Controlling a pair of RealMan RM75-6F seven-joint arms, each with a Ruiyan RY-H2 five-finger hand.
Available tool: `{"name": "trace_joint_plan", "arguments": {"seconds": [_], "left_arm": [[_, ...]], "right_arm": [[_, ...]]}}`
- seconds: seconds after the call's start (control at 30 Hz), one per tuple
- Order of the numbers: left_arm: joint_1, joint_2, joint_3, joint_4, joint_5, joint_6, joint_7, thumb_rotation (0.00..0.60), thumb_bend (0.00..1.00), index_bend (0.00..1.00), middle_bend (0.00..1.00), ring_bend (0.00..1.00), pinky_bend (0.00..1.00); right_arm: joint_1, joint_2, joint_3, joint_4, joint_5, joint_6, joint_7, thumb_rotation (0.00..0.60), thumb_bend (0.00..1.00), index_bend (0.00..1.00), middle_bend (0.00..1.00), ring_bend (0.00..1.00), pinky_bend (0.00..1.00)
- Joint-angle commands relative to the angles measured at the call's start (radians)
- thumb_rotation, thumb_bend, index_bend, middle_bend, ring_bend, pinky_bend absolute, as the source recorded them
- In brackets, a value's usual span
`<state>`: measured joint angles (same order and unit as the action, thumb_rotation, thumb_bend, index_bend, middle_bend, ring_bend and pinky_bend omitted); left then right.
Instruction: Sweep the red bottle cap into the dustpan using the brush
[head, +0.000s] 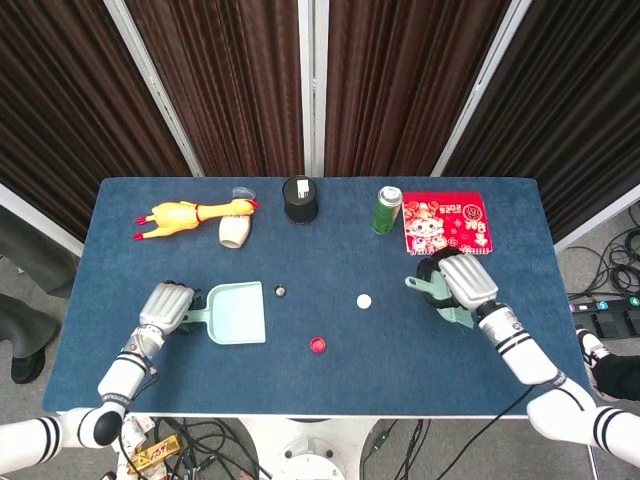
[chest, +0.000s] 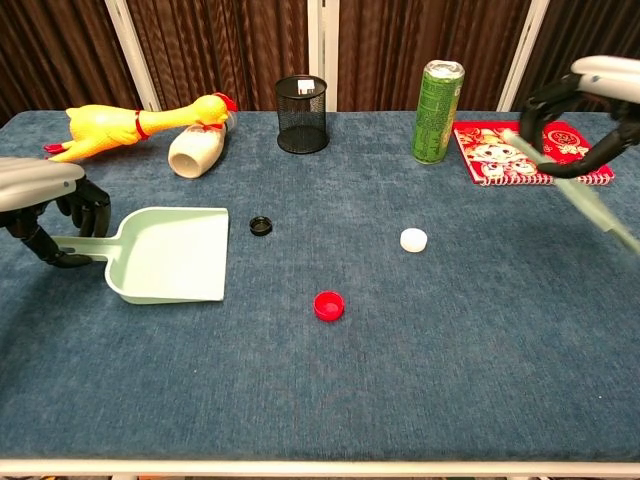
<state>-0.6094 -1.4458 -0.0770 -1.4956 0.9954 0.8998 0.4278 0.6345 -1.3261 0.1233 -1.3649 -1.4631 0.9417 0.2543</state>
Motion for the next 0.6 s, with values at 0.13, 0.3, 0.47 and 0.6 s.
{"name": "trace_joint_plan", "arguments": {"seconds": [0.13, 0.3, 0.47, 0.6], "left_arm": [[-0.047, 0.034, -0.009, -0.016, -0.031, -0.063, 0.006, 0.600, 0.37, 0.55, 0.54, 0.38, 0.31], [-0.089, 0.044, -0.027, 0.008, -0.089, -0.116, 0.003, 0.600, 0.37, 0.55, 0.54, 0.38, 0.31], [-0.132, 0.040, -0.033, 0.041, -0.124, -0.155, 0.013, 0.600, 0.37, 0.55, 0.54, 0.38, 0.31], [-0.169, 0.035, -0.032, 0.062, -0.147, -0.192, 0.018, 0.600, 0.38, 0.55, 0.54, 0.38, 0.31]], "right_arm": [[0.057, -0.075, -0.008, 0.061, -0.066, -0.006, 0.048, 0.600, 0.57, 0.67, 0.62, 0.30, 0.21], [0.090, -0.110, -0.011, 0.085, -0.096, -0.003, 0.047, 0.600, 0.58, 0.68, 0.62, 0.30, 0.21], [0.109, -0.130, -0.013, 0.098, -0.100, -0.004, 0.044, 0.600, 0.59, 0.68, 0.62, 0.30, 0.21], [0.118, -0.159, -0.015, 0.110, -0.099, 0.000, 0.053, 0.600, 0.60, 0.68, 0.62, 0.30, 0.21]]}}
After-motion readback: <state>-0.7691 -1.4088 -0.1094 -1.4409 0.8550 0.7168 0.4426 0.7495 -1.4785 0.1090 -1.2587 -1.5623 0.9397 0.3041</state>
